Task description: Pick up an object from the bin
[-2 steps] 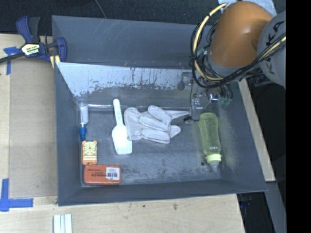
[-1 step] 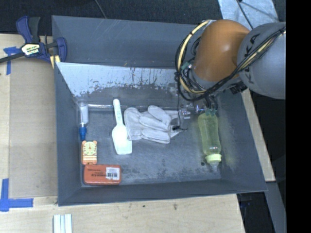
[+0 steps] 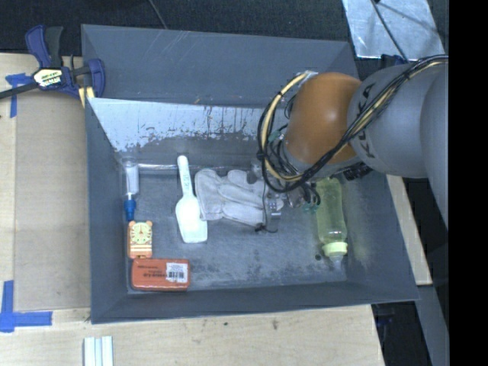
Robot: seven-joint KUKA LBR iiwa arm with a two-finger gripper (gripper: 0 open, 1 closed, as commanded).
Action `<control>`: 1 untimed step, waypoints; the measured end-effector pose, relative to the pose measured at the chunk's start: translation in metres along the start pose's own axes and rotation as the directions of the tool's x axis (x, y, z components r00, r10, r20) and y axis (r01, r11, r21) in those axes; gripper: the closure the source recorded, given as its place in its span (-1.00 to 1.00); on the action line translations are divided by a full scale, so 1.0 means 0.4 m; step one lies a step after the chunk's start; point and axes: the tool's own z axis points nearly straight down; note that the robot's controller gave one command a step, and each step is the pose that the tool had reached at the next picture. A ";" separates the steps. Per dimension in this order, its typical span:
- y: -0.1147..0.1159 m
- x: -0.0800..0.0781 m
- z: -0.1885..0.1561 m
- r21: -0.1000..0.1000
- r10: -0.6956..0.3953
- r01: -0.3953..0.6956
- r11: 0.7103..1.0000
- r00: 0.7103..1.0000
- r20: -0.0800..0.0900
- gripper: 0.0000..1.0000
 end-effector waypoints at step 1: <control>-0.044 -0.017 0.026 0.000 -0.056 0.056 0.998 0.998 0.012 1.00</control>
Offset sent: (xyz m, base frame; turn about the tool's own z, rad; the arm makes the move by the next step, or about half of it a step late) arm 0.0000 0.0000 0.0000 0.0000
